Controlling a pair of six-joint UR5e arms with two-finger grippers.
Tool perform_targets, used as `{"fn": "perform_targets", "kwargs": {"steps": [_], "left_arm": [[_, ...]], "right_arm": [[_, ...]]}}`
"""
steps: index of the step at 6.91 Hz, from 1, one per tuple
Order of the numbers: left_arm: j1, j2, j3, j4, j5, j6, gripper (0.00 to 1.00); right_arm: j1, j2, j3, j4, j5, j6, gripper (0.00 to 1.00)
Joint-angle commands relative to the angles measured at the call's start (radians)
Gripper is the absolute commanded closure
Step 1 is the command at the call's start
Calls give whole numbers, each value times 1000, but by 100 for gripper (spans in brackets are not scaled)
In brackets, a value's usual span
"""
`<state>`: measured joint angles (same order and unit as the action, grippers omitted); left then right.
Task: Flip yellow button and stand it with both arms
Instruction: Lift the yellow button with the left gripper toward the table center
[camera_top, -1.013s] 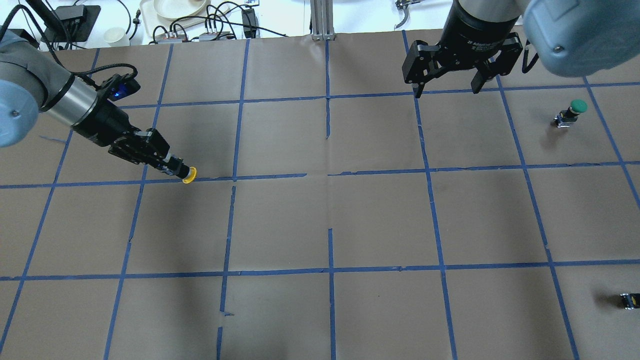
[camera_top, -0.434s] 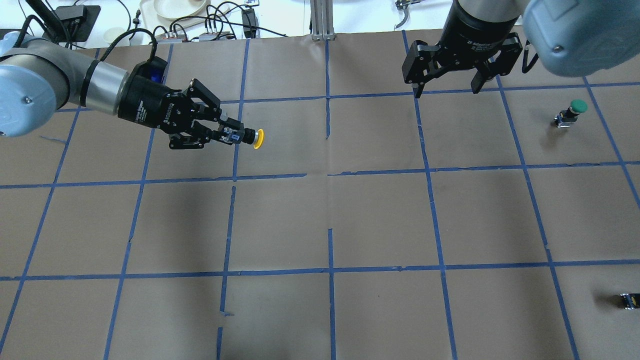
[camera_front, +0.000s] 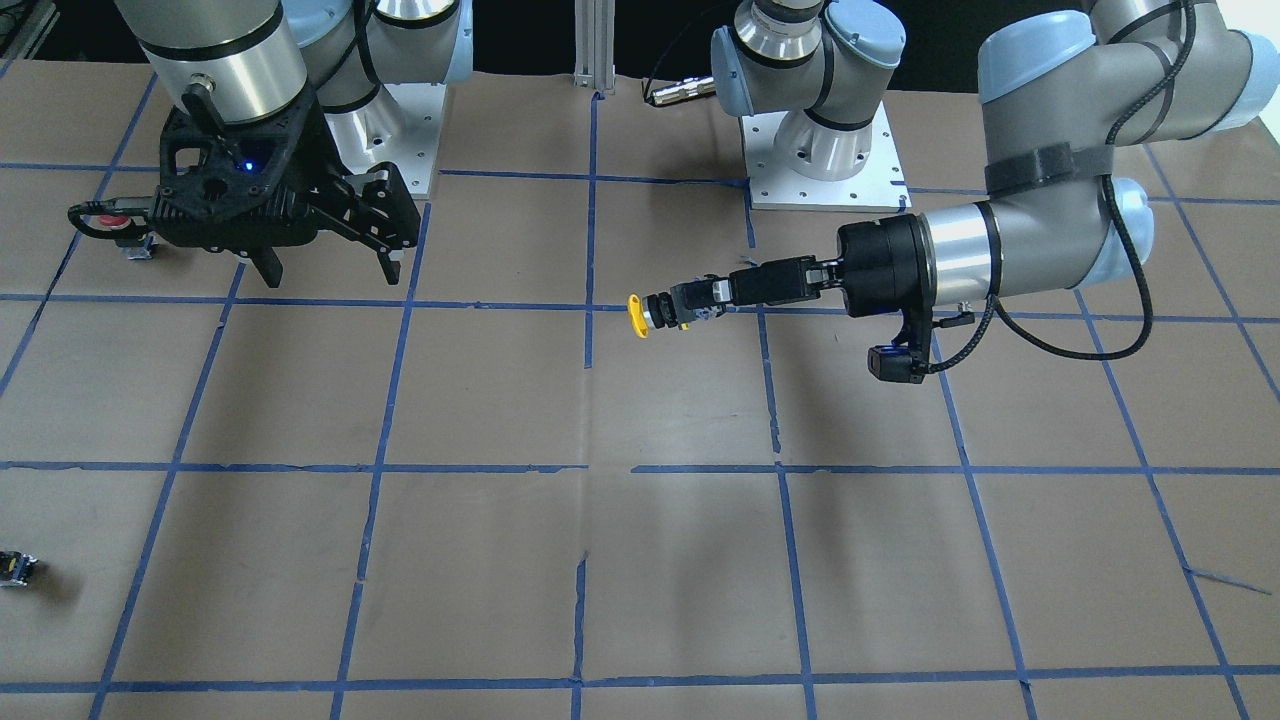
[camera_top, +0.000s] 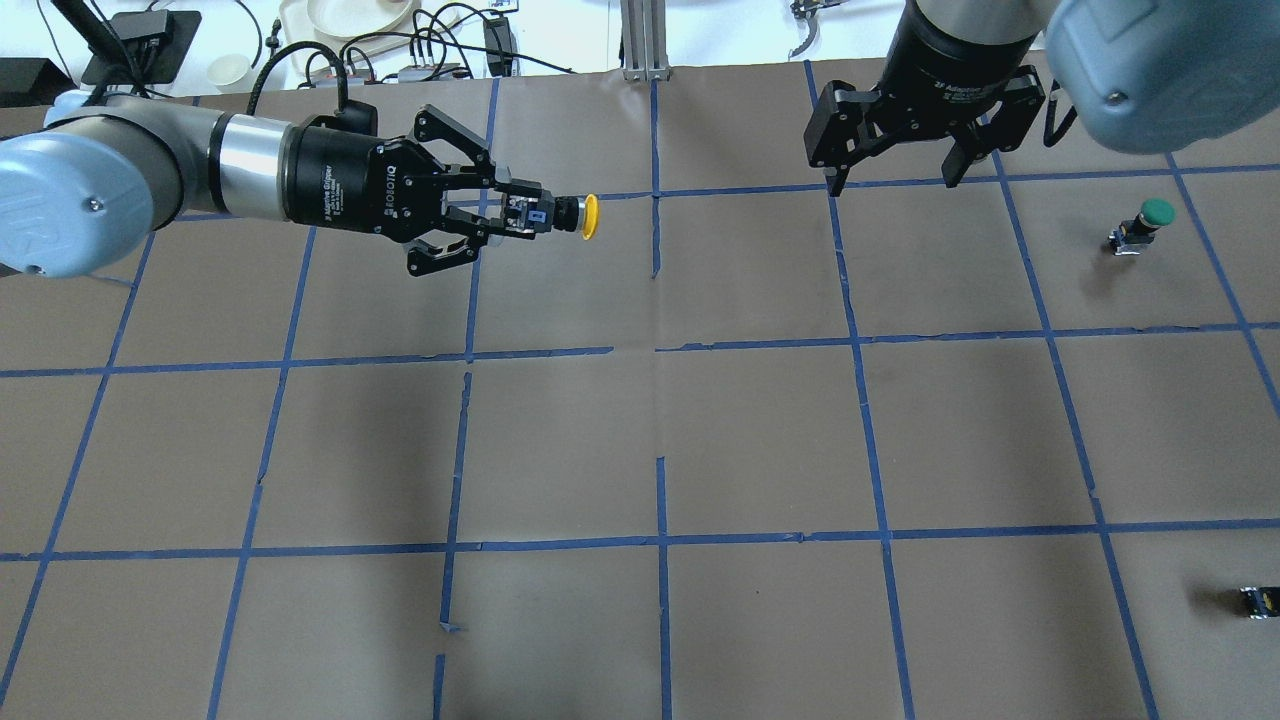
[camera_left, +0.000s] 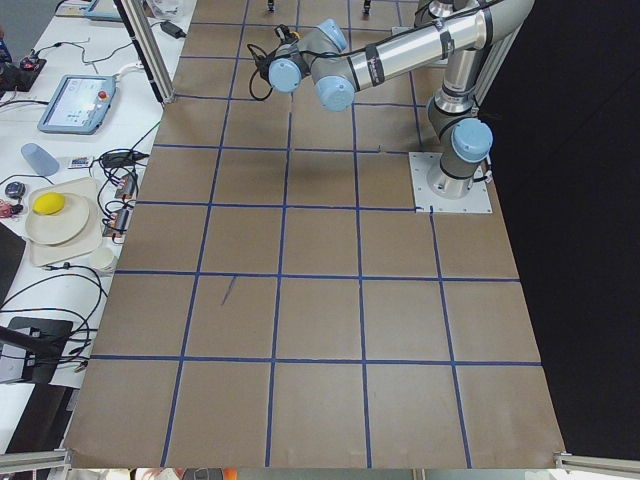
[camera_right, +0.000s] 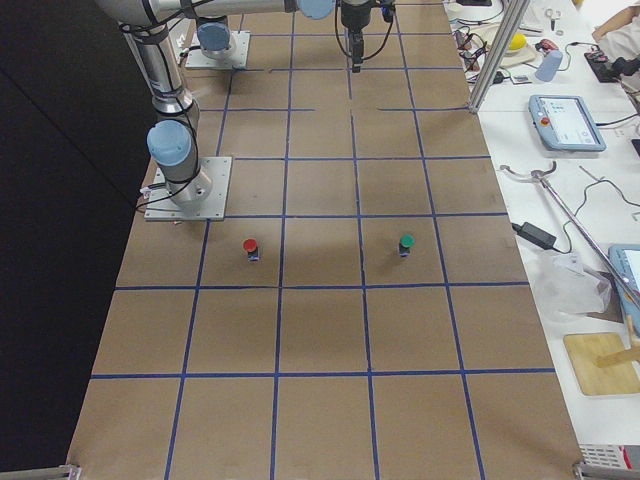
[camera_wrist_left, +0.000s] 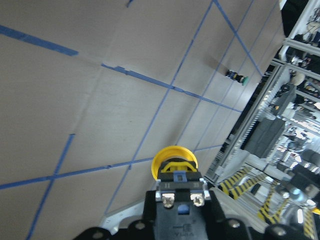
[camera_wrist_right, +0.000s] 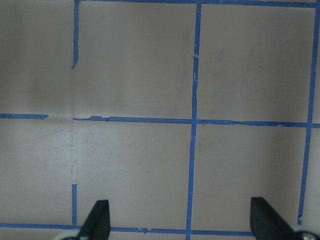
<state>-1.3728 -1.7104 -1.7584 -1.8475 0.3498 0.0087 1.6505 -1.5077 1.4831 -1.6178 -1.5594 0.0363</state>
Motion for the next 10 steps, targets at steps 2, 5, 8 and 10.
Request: {"fn": "perform_targets", "kwargs": {"steps": [2, 5, 8, 10], "left_arm": [[-22, -12, -50, -4, -205, -33, 100], [-77, -20, -75, -1, -349, -38, 100], [-106, -23, -93, 1, -374, -38, 100], [-123, -23, -96, 1, -399, -39, 100]], "right_arm": [[-18, 3, -4, 13, 70, 11, 0], [-69, 3, -14, 22, 152, 27, 0], [-216, -2, -10, 322, 477, 14, 0], [-218, -3, -4, 508, 705, 20, 0]]}}
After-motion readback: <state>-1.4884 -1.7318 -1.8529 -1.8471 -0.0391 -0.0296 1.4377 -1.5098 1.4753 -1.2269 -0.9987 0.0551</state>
